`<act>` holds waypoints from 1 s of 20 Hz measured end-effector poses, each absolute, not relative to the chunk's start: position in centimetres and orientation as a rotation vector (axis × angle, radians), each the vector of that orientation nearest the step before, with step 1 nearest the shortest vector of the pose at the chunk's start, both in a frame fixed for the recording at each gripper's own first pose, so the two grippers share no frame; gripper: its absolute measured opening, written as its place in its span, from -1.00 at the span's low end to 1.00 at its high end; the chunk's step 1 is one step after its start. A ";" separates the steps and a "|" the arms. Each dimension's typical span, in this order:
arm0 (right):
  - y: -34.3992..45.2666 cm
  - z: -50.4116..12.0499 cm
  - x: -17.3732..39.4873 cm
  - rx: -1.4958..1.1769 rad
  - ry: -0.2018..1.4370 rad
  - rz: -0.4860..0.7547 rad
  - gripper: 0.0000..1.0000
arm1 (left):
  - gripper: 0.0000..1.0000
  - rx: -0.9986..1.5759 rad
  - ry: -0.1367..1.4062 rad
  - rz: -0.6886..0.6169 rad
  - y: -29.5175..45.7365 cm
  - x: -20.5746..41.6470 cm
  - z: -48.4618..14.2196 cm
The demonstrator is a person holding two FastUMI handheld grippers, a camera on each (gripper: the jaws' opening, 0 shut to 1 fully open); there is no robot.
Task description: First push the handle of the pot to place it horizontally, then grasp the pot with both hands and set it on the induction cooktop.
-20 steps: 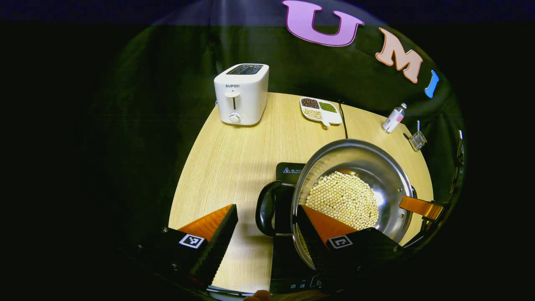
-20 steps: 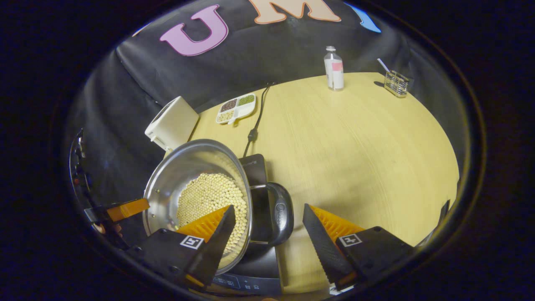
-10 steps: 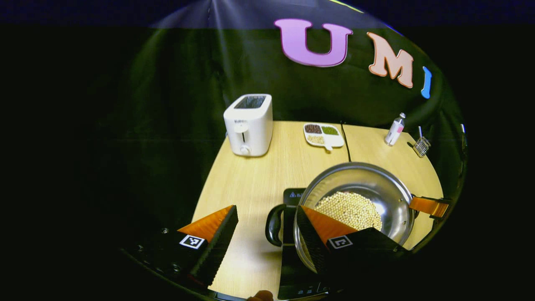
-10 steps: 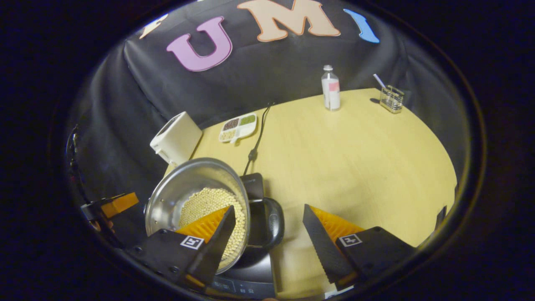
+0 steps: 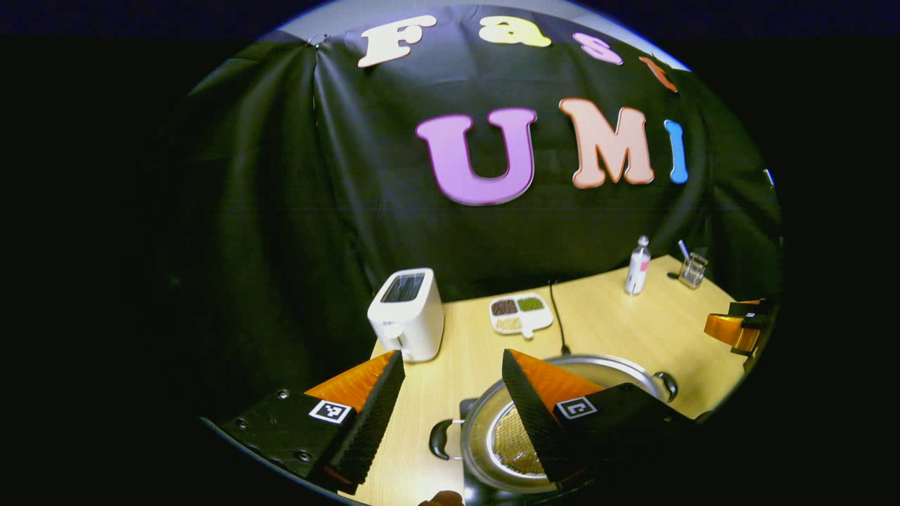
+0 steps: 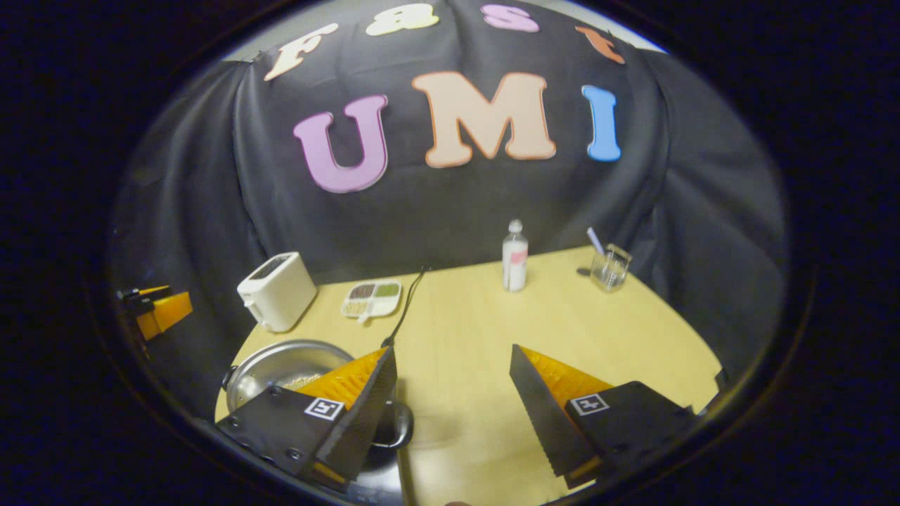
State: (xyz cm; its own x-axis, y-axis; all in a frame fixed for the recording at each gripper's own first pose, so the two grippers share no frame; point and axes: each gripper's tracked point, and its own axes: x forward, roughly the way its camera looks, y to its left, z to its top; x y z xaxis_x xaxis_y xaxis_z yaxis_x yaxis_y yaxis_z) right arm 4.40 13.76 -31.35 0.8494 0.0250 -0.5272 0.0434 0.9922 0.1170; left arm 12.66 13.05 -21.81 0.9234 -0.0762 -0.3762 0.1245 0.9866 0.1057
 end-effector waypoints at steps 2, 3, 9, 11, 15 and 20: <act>12.6 -27.6 5.3 0.112 0.470 -0.024 0.86 | 0.81 0.112 0.301 -0.124 11.1 13.3 -18.2; 12.0 -25.8 5.7 0.110 0.429 -0.031 1.00 | 0.82 0.113 0.268 -0.131 10.3 13.5 -16.8; 7.3 -16.8 7.6 0.099 0.233 -0.041 0.86 | 0.80 0.123 0.129 -0.156 4.8 13.4 -9.6; 5.4 -15.2 8.0 0.107 0.192 -0.028 0.87 | 0.80 0.116 0.108 -0.157 2.2 12.8 -8.3; 1.2 -13.3 8.3 0.099 0.150 0.024 0.86 | 0.86 0.069 0.086 -0.120 -3.1 11.9 -6.6; -4.2 -11.8 9.7 0.109 0.102 0.119 0.86 | 0.86 0.035 0.081 -0.036 -8.9 10.0 -5.7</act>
